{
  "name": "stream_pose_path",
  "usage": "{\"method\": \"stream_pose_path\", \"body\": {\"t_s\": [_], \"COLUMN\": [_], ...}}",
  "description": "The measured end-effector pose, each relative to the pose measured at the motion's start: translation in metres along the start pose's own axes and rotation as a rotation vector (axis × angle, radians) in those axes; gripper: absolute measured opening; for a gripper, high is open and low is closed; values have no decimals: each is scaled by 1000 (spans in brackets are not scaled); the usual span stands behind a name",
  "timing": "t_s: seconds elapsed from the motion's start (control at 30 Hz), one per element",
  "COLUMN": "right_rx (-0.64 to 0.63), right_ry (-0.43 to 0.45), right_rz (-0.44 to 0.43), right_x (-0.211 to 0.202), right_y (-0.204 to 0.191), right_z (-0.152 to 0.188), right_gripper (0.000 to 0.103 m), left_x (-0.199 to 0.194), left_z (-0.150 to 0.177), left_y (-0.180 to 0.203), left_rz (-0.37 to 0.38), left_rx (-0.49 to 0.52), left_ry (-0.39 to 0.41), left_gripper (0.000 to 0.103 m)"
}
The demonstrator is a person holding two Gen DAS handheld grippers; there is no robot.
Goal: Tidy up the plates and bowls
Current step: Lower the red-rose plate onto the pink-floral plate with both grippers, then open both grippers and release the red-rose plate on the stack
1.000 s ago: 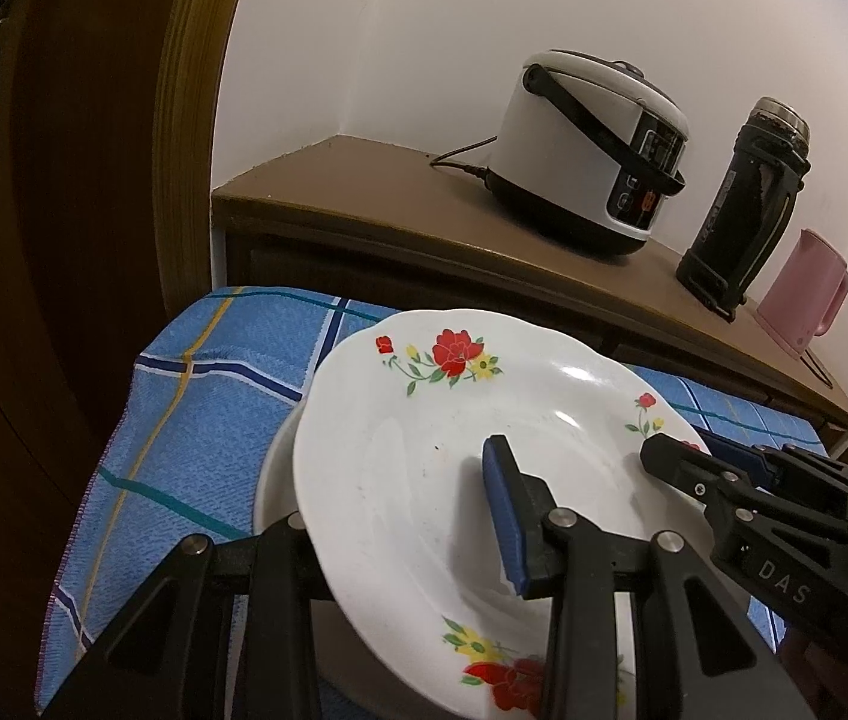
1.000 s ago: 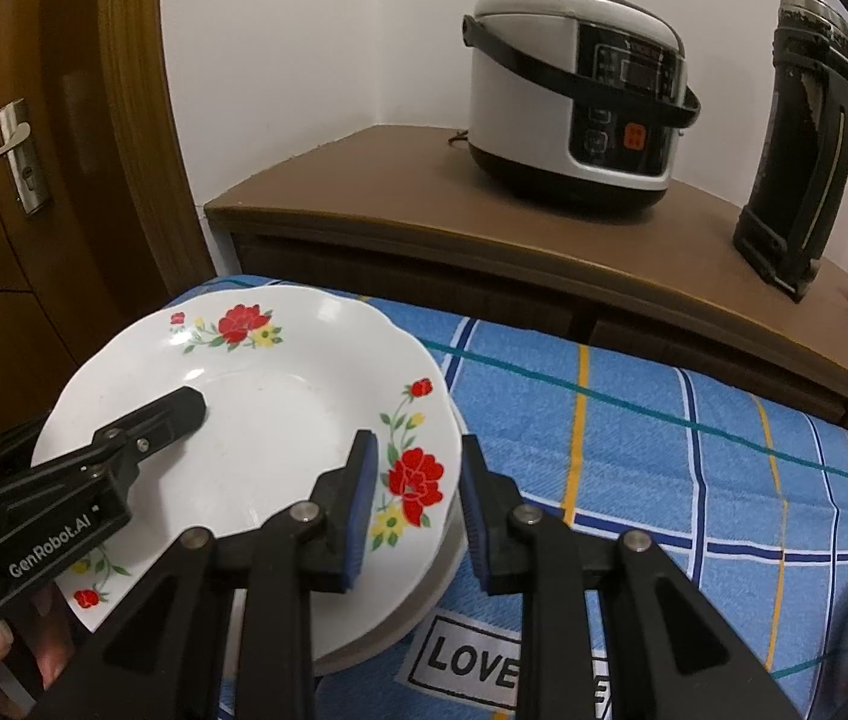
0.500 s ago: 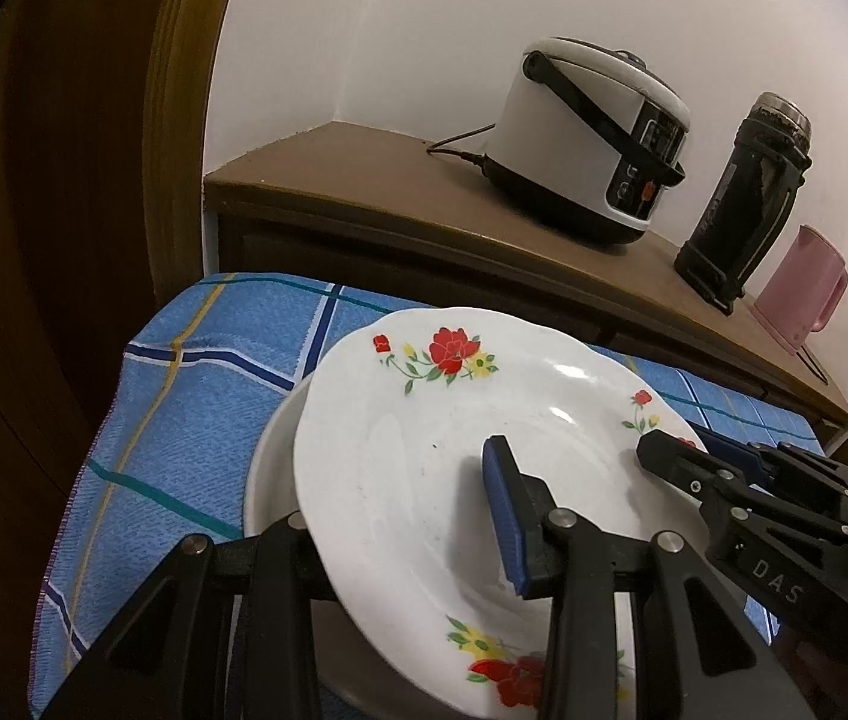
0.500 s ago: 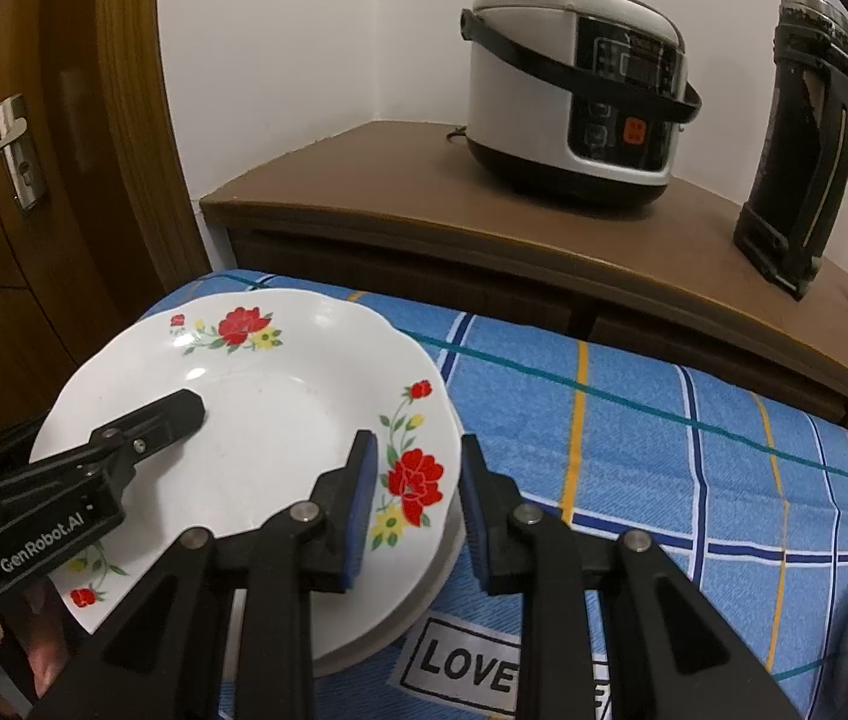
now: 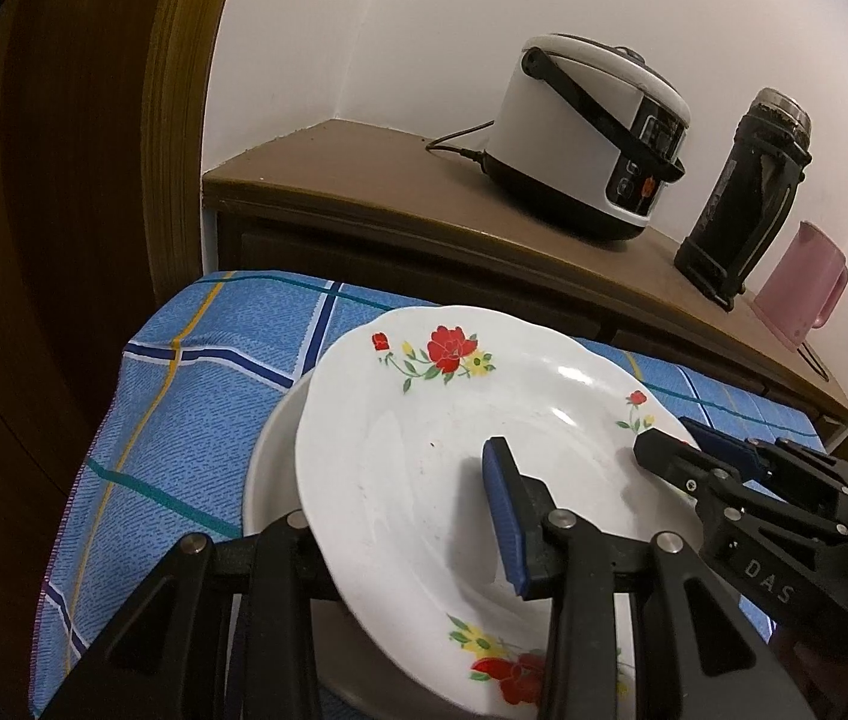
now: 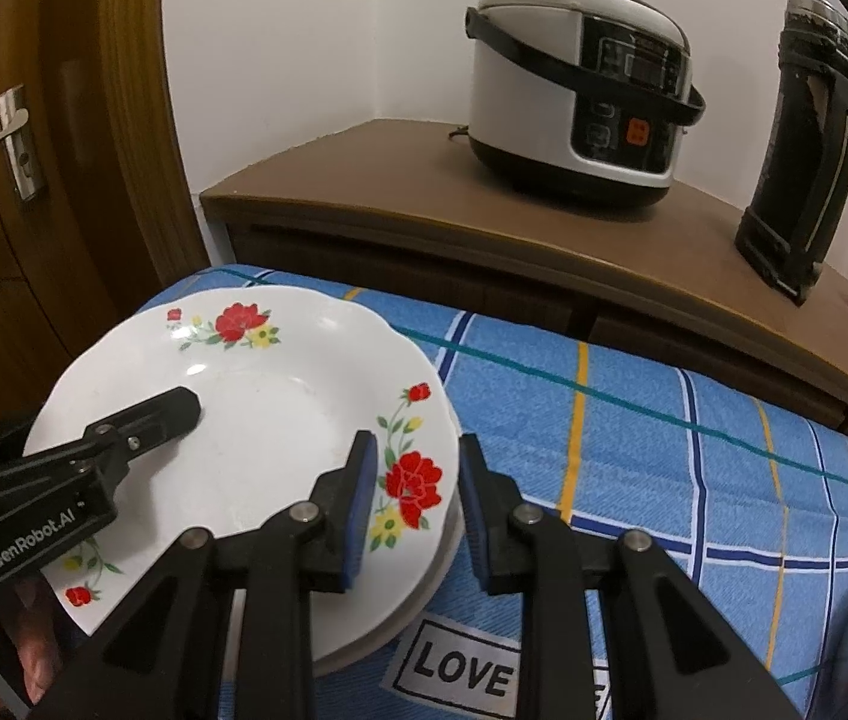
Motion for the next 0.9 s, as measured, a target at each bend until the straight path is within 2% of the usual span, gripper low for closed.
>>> {"method": "stream_pose_path", "body": {"t_s": [0.1, 0.43, 0.9], "right_rx": [-14, -53, -78], "right_ry": [20, 21, 21], "right_rz": [-10, -12, -11], "right_x": [-3, -4, 1], "right_y": [-3, -13, -19], "right_z": [-3, -1, 1], "right_gripper": [21, 21, 21], "left_x": [1, 1, -2], "left_z": [1, 3, 3], "left_y": [2, 4, 5], "left_rz": [-6, -24, -143], "left_rx": [11, 25, 96], "left_ry": [-6, -9, -13], "left_gripper": [39, 39, 42]}}
Point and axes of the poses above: each gripper's, at about its wrist camera, not at the fingertips, and x roughly the way its jaws point, y to its right, z to its underside, the point moved 6 cm from there along x, roughly the way its jaws point, and after that the axes turned 15 degrees about z, right-handed, at the moved point
